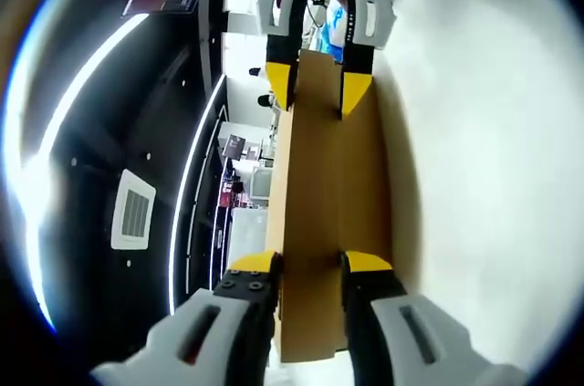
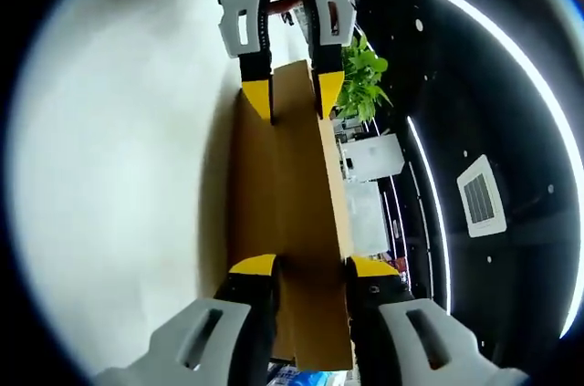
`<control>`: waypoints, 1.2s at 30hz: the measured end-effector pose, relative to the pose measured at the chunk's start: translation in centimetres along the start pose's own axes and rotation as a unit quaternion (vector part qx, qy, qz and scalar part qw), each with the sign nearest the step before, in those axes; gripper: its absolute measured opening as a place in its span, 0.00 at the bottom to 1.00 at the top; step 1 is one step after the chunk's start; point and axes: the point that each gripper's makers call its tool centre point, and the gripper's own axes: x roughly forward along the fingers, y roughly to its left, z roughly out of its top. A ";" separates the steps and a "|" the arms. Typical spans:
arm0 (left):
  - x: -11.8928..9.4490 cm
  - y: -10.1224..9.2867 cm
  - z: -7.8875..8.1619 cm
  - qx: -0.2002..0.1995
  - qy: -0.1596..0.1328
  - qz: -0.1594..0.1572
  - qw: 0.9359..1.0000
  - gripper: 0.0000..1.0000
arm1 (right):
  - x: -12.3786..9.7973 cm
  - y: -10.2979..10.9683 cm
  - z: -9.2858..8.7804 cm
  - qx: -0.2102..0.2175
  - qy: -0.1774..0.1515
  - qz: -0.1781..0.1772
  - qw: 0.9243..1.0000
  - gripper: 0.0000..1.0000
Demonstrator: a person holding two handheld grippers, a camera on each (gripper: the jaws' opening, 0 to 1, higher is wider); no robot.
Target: Operate the shoe box by opening the lid, removing the specified soft item, and placing it in the target area until the item is outside and the box remains undamaged.
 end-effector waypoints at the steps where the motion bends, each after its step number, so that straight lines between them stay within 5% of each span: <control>1: 0.0 0.0 0.0 0.001 -0.001 0.000 1.000 0.27 | 0.0 0.0 0.0 -0.002 0.000 -0.001 1.000 0.28; 36: -1.0 -0.5 1.8 0.000 -0.024 -0.002 1.000 0.27 | -2.0 0.1 -0.4 -0.013 0.006 -0.010 1.000 0.28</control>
